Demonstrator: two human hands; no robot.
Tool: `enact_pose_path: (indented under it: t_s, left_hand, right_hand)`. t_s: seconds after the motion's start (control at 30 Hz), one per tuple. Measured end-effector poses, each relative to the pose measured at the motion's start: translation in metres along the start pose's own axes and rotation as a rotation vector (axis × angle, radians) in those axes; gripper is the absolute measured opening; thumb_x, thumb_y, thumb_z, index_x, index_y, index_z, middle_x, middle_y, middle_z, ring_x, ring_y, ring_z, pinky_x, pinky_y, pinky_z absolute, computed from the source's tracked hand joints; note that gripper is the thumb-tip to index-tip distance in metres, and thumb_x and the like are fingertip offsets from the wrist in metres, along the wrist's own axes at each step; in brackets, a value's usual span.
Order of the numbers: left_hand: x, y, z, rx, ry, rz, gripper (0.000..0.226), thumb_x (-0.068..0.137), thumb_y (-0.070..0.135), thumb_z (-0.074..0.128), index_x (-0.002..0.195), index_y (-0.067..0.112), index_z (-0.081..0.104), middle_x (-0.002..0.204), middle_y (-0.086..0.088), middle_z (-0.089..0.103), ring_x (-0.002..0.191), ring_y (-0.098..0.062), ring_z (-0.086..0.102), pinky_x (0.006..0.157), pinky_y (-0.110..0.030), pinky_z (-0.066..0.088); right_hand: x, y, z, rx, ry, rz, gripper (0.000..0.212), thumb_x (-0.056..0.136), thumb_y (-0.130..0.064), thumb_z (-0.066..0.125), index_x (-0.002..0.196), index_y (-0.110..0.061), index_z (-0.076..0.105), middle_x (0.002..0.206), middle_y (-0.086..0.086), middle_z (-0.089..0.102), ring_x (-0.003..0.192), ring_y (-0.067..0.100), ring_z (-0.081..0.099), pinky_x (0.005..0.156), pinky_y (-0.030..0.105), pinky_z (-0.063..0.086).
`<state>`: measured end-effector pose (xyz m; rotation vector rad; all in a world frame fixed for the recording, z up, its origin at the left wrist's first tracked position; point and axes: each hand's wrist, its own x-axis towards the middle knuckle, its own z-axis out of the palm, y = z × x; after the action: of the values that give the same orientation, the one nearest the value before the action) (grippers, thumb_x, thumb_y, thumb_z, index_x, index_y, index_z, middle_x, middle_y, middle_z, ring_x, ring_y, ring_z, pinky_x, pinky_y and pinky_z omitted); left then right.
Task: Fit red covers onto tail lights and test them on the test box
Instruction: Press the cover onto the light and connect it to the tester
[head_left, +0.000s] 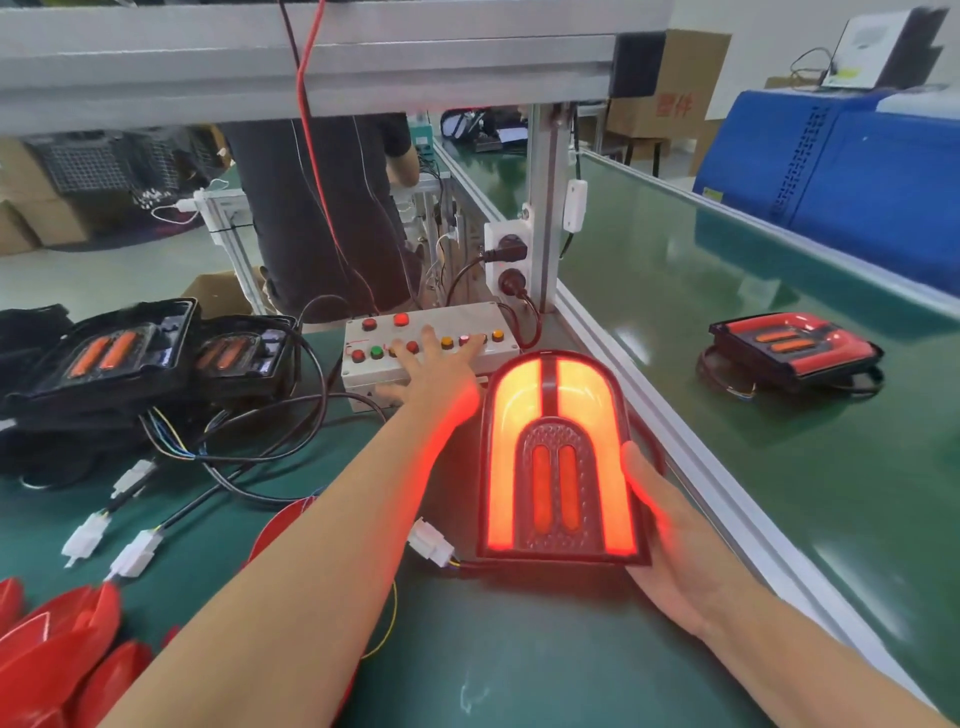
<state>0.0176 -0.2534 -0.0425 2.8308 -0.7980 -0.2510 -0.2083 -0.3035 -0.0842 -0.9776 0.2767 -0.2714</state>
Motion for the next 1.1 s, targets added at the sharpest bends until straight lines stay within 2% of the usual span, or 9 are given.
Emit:
enact_pose_path:
  t_s: [0.23, 0.43, 0.6, 0.7, 0.77, 0.87, 0.93, 1.03, 1.1]
  left_hand:
    - [0.0, 0.002, -0.001, 0.0, -0.001, -0.001, 0.093, 0.084, -0.013, 0.037, 0.144, 0.053, 0.011, 0.157, -0.004, -0.018, 0.139, -0.043, -0.022, 0.1, -0.077, 0.006]
    - [0.002, 0.002, 0.002, 0.001, 0.02, -0.01, 0.093, 0.082, -0.013, 0.038, 0.142, 0.054, 0.015, 0.157, -0.004, -0.017, 0.14, -0.043, -0.021, 0.101, -0.076, 0.004]
    - [0.004, 0.002, 0.001, 0.051, 0.053, 0.006, 0.077, 0.087, 0.003, 0.04, 0.143, 0.052, 0.017, 0.158, -0.006, -0.01, 0.141, -0.045, -0.014, 0.102, -0.076, -0.001]
    - [0.006, 0.0, 0.0, 0.106, 0.069, 0.047, 0.062, 0.094, 0.032, 0.046, 0.146, 0.046, 0.015, 0.159, -0.008, -0.006, 0.142, -0.043, -0.012, 0.102, -0.073, -0.004]
    - [0.008, -0.002, -0.002, 0.154, 0.086, 0.091, 0.064, 0.093, 0.047, 0.047, 0.147, 0.042, 0.014, 0.159, -0.008, -0.006, 0.143, -0.041, -0.012, 0.103, -0.072, -0.005]
    - [0.01, -0.003, -0.002, 0.206, 0.097, 0.144, 0.067, 0.092, 0.052, 0.047, 0.149, 0.04, 0.014, 0.16, -0.008, -0.005, 0.143, -0.04, -0.012, 0.106, -0.071, -0.004]
    - [0.011, -0.004, -0.002, 0.236, 0.108, 0.169, 0.065, 0.092, 0.049, 0.047, 0.149, 0.04, 0.016, 0.16, -0.008, -0.003, 0.144, -0.04, -0.011, 0.105, -0.071, -0.004]
    - [0.013, -0.005, -0.001, 0.254, 0.139, 0.183, 0.062, 0.091, 0.023, 0.045, 0.146, 0.041, 0.022, 0.16, -0.008, 0.0, 0.144, -0.039, -0.01, 0.106, -0.07, -0.005]
    - [0.014, -0.005, 0.0, 0.27, 0.161, 0.185, 0.064, 0.089, 0.018, 0.044, 0.146, 0.041, 0.023, 0.159, -0.008, 0.0, 0.144, -0.039, -0.009, 0.105, -0.07, -0.007]
  right_hand:
    - [0.002, 0.0, -0.001, -0.027, 0.028, -0.017, 0.073, 0.067, -0.065, 0.074, 0.129, -0.028, 0.061, 0.131, 0.006, 0.063, 0.121, 0.024, 0.06, 0.092, 0.036, 0.054]
    - [0.001, -0.002, 0.003, -0.001, 0.017, -0.055, 0.067, 0.068, -0.063, 0.075, 0.124, -0.029, 0.065, 0.129, 0.006, 0.064, 0.118, 0.023, 0.062, 0.084, 0.031, 0.056]
    - [0.0, -0.002, 0.003, -0.011, 0.034, -0.065, 0.059, 0.076, -0.062, 0.067, 0.125, -0.029, 0.064, 0.129, 0.006, 0.064, 0.118, 0.023, 0.062, 0.088, 0.034, 0.056]
    - [-0.001, -0.001, 0.003, 0.015, 0.051, -0.058, 0.05, 0.087, -0.056, 0.053, 0.125, -0.026, 0.065, 0.129, 0.006, 0.064, 0.118, 0.022, 0.062, 0.084, 0.03, 0.056]
    - [-0.001, -0.001, 0.002, 0.021, 0.052, -0.044, 0.049, 0.088, -0.056, 0.05, 0.123, -0.025, 0.066, 0.129, 0.007, 0.064, 0.118, 0.022, 0.062, 0.084, 0.029, 0.056]
    - [-0.001, -0.001, 0.001, 0.005, 0.053, -0.04, 0.048, 0.089, -0.057, 0.048, 0.121, -0.027, 0.067, 0.128, 0.006, 0.065, 0.118, 0.022, 0.062, 0.085, 0.03, 0.055]
    - [0.0, 0.0, -0.001, -0.016, 0.056, -0.053, 0.048, 0.089, -0.058, 0.048, 0.122, -0.028, 0.067, 0.128, 0.006, 0.065, 0.118, 0.022, 0.061, 0.089, 0.034, 0.054]
    - [0.002, 0.003, -0.004, -0.054, 0.057, -0.092, 0.051, 0.087, -0.059, 0.048, 0.127, -0.03, 0.063, 0.132, 0.005, 0.063, 0.122, 0.024, 0.059, 0.103, 0.047, 0.042]
    - [0.003, 0.003, -0.005, -0.079, 0.052, -0.095, 0.051, 0.087, -0.059, 0.047, 0.127, -0.032, 0.062, 0.132, 0.004, 0.062, 0.122, 0.024, 0.059, 0.106, 0.049, 0.038]
